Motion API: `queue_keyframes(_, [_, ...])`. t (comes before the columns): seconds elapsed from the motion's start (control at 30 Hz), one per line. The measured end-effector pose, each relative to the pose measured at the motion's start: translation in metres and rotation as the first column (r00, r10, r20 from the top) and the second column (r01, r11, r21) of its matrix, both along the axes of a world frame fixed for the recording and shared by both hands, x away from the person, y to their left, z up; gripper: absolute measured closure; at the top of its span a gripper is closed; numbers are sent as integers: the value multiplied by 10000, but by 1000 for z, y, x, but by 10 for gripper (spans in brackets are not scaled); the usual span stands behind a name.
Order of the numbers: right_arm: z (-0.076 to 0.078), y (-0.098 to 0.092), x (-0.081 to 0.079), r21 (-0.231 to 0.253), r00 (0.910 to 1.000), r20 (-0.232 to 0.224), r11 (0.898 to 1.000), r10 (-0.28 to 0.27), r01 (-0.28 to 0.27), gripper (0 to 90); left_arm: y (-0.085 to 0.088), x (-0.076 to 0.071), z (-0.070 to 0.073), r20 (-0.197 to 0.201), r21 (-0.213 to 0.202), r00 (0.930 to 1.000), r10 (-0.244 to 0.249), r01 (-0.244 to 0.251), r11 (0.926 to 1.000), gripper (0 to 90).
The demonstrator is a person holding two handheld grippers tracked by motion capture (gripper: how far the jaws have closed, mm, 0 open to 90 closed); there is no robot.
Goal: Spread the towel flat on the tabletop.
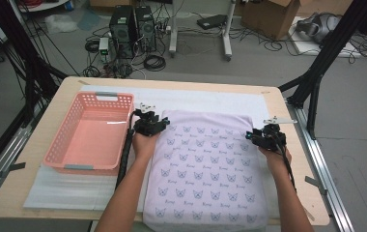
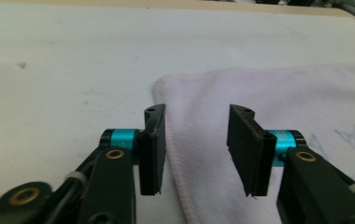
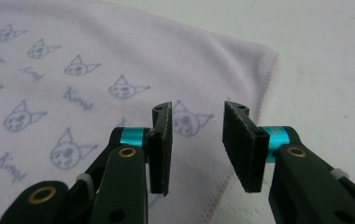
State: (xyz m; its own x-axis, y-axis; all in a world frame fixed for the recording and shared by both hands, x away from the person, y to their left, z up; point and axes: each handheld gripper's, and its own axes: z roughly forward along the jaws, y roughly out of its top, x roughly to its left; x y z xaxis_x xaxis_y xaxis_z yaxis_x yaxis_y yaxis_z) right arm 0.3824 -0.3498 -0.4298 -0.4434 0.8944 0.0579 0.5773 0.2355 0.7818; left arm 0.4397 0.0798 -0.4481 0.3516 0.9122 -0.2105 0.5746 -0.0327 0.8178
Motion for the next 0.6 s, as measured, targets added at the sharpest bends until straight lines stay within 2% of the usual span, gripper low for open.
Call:
queue_keyframes(0.13, [3,-5,-5,202,10000,86,9998,-38,36,623,-8,11,-3,-388,500,9988,-289,309,9983,578])
queue_keyframes(0.23, [6,-6,-8,316,9998,178,9995,-2,-4,622,-17,11,-3,-184,1346,9994,-288,310,9904,605])
queue_keyframes(0.27, [7,-6,-9,318,9998,179,9995,6,-12,622,-17,11,-3,-107,1513,9994,-338,350,9879,678])
queue_keyframes(0.3, [8,-7,-10,284,9997,262,9996,29,-36,622,-17,12,-2,-106,1532,9991,-404,415,9873,810])
queue_keyframes(0.33, [8,-7,-10,259,9997,241,9997,43,-49,622,-18,12,-2,-88,1668,9994,-320,330,9854,860])
queue_keyframes(0.37, [9,-7,-11,272,9998,182,9996,-4,-1,621,-18,13,-1,50,2042,10000,-79,67,9789,864])
queue_keyframes(0.4, [8,-7,-11,234,9998,173,9997,-36,32,618,-17,13,-1,97,2220,9994,319,-333,9745,865])
queue_keyframes(0.47, [6,-8,-10,145,9999,74,9998,-121,120,611,-11,15,-2,-31,1768,9981,614,-599,9824,864])
queue_keyframes(0.53, [4,-7,-9,132,9998,-58,9997,-207,208,605,-10,15,-2,-31,1717,9978,658,-643,9831,815])
queue_keyframes(0.57, [2,-6,-8,89,9998,-101,9998,-169,170,605,-8,15,-2,-125,1581,9978,655,-627,9854,726])
queue_keyframes(0.6, [0,-4,-6,-42,9998,-165,9999,-134,134,607,-7,14,-1,-223,1296,9975,663,-629,9896,600])
